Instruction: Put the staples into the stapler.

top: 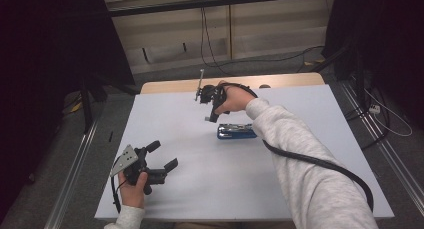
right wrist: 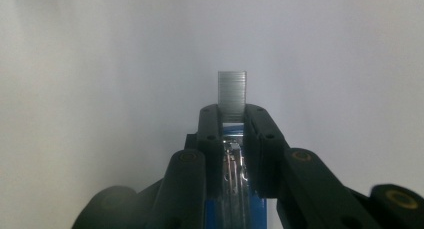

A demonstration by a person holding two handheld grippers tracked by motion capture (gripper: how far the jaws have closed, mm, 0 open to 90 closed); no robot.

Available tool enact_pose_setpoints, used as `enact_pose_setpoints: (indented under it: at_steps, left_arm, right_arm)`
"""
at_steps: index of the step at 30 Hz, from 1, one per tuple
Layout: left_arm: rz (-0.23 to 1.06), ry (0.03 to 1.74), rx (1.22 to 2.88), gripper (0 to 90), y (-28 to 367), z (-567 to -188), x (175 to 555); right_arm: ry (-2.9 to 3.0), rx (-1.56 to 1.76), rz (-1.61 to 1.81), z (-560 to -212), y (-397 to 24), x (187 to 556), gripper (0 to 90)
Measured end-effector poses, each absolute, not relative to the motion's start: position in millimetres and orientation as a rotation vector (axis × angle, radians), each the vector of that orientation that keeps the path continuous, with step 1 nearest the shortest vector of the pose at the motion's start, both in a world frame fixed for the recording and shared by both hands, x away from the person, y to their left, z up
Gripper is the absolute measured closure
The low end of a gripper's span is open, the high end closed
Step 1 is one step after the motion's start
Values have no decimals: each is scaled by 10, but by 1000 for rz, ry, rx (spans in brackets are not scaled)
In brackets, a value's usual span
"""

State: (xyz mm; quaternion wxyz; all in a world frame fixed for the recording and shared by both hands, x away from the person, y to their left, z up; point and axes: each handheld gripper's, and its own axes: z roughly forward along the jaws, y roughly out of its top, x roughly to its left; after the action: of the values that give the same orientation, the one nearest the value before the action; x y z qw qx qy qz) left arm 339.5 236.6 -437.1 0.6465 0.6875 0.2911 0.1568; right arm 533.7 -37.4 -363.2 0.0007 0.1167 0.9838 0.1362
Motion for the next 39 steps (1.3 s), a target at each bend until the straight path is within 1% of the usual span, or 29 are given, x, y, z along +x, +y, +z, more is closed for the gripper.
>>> enact_pose_setpoints:
  at_steps: [22,39]
  left_arm:
    - [364,658,1566,31,2374,-4371,3412]
    - [376,652,1572,35,2378,-4367,3397]
  right_arm:
    - [3074,420,430,-3589,-553,5340,782]
    - [3079,410,418,-3642,-687,5323,782]
